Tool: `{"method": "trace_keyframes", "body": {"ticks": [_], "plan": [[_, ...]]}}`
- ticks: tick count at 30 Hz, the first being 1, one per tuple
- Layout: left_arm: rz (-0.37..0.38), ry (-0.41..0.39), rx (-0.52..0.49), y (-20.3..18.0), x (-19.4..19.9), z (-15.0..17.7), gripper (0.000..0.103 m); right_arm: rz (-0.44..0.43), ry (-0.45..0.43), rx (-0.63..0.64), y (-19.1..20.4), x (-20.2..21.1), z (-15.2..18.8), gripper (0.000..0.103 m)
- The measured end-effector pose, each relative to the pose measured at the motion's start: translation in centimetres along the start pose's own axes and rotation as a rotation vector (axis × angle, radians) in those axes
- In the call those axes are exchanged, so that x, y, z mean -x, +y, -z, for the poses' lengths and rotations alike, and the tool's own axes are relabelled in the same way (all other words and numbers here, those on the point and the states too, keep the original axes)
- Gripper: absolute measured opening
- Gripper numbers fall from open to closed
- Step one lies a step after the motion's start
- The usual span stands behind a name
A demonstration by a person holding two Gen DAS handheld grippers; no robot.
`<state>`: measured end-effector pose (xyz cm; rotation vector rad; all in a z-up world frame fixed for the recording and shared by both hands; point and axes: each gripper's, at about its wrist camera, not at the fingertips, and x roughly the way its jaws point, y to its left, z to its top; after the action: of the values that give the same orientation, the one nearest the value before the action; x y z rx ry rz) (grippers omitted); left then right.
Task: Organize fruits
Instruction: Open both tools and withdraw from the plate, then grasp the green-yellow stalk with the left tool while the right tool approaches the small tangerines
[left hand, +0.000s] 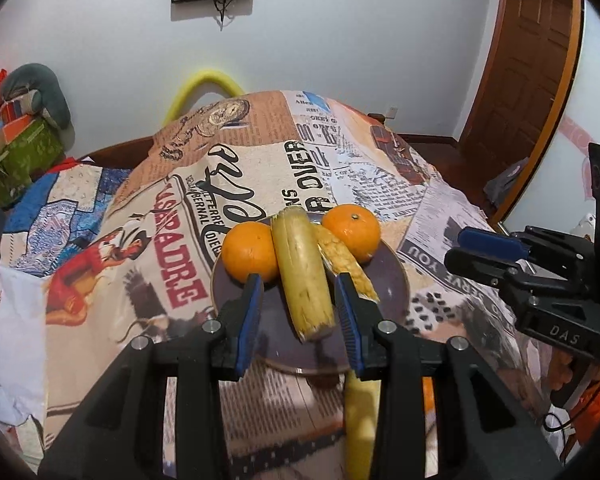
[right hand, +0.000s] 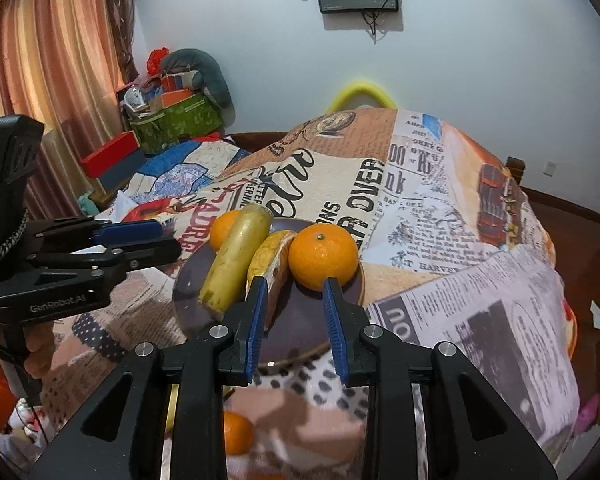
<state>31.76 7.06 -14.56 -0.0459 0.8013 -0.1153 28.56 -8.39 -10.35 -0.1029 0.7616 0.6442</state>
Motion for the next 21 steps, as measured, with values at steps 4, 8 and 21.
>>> {"method": "trace_keyframes", "body": {"ticks": [4, 8, 21], "plan": [[-0.005, -0.008, -0.007, -0.6, 2.1, 0.8, 0.037, 0.029, -0.018, 0.002, 0.5, 1.9, 0.7, 0.038], [-0.008, 0.001, -0.005, -1.0, 3.3, 1.8, 0.037, 0.044, -0.019, 0.004, 1.0, 3.3, 1.6, 0.041], [-0.001, 0.066, 0.003, -2.6, 4.7, 6.5, 0.047, 0.095, 0.002, -0.006, 1.5, 6.2, 5.7, 0.052]]}}
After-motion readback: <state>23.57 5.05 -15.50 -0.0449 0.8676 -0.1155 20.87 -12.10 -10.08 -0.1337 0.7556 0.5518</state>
